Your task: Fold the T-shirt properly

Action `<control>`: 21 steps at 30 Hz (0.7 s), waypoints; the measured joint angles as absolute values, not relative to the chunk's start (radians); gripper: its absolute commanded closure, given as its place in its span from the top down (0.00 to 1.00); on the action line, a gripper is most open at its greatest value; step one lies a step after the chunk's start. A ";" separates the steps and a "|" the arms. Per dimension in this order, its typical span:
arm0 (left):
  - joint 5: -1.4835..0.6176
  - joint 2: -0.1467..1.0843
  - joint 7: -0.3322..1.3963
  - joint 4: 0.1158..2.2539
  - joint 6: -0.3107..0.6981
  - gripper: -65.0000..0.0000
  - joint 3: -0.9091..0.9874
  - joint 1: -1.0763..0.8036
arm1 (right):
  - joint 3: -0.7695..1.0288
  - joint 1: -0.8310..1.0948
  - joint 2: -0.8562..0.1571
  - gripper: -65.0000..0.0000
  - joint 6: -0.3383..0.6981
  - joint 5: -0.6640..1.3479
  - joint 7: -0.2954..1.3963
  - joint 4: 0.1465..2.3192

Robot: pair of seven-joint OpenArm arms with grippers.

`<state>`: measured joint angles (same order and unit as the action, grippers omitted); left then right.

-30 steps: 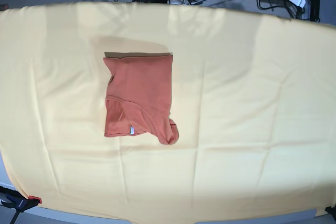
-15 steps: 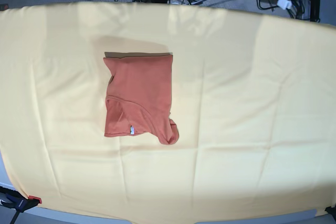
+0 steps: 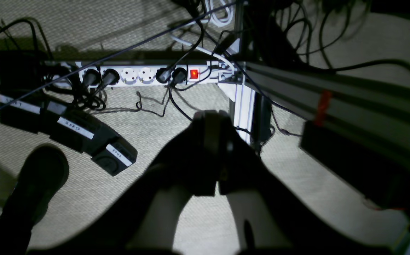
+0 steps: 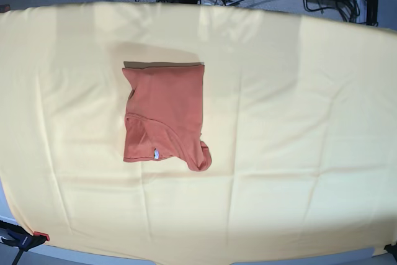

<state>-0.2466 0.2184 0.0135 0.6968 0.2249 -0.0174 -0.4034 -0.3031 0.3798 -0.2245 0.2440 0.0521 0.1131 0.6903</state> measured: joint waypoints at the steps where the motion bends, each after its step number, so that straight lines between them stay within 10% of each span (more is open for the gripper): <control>1: -0.231 0.208 -0.041 0.642 0.213 0.00 -0.043 -0.389 | -0.303 0.380 -0.217 0.00 0.247 0.054 0.096 0.690; 21: -0.239 0.066 -0.237 0.461 0.017 0.00 -0.145 -0.310 | -0.303 0.381 -0.093 0.00 0.171 0.052 -0.027 0.646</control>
<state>-0.2394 0.0662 -0.2371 0.4610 0.0170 -0.1448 -0.3096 -0.3031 0.3813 -0.0933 0.1715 0.0521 -0.0273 0.6464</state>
